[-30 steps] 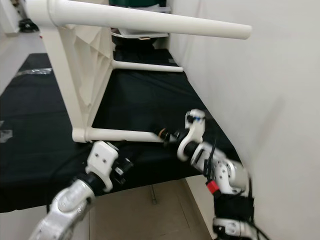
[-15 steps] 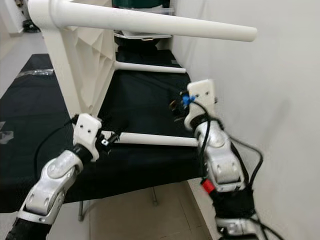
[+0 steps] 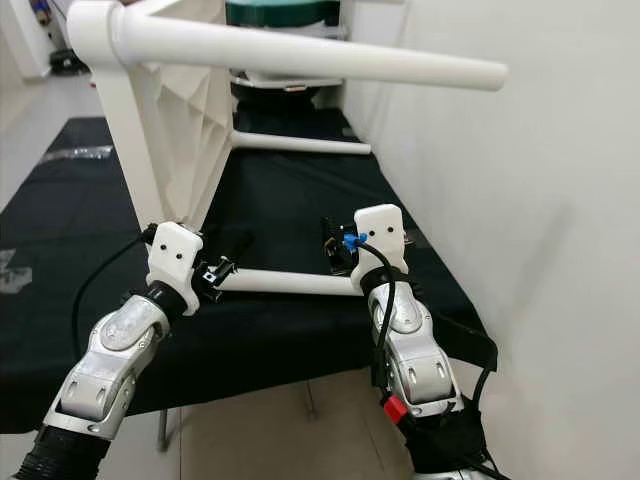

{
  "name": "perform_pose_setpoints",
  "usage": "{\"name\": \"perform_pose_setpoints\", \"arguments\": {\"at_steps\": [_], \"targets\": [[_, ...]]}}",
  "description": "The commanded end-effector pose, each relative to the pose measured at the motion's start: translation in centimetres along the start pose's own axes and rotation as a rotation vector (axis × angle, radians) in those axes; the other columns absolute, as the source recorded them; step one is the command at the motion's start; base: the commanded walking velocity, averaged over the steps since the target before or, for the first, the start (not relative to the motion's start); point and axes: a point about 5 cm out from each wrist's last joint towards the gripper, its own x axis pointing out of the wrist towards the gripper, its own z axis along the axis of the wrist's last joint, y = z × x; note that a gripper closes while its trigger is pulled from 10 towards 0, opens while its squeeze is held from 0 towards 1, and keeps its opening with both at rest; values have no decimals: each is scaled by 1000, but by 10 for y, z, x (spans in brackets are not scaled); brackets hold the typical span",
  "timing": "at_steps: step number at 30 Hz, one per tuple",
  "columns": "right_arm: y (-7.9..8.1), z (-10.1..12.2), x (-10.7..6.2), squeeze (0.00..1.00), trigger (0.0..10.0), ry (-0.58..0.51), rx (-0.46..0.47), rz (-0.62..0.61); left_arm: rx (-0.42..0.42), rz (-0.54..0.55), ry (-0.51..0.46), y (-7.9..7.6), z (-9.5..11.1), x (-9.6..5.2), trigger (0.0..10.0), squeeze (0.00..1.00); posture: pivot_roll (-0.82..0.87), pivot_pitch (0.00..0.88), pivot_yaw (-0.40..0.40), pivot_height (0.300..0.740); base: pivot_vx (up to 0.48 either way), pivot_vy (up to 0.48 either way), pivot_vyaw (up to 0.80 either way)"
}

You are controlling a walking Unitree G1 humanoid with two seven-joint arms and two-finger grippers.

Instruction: Building children table

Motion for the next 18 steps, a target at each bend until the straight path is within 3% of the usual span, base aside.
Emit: {"name": "perform_pose_setpoints", "arguments": {"at_steps": [1,11,18], "targets": [[-2,-2,0,0,10000,4,-6,-9,28,-14,-2,-1,0,1,10000,0,57,1,-44,740,386,0,0],[-1,-1,1,0,10000,-21,-9,-26,40,7,0,4,-2,1,10000,0,60,0,-42,740,415,0,0],[-6,3,5,0,10000,-30,-23,-41,24,25,9,6,-3,4,10000,0,57,8,-44,740,0,0,0]]}}
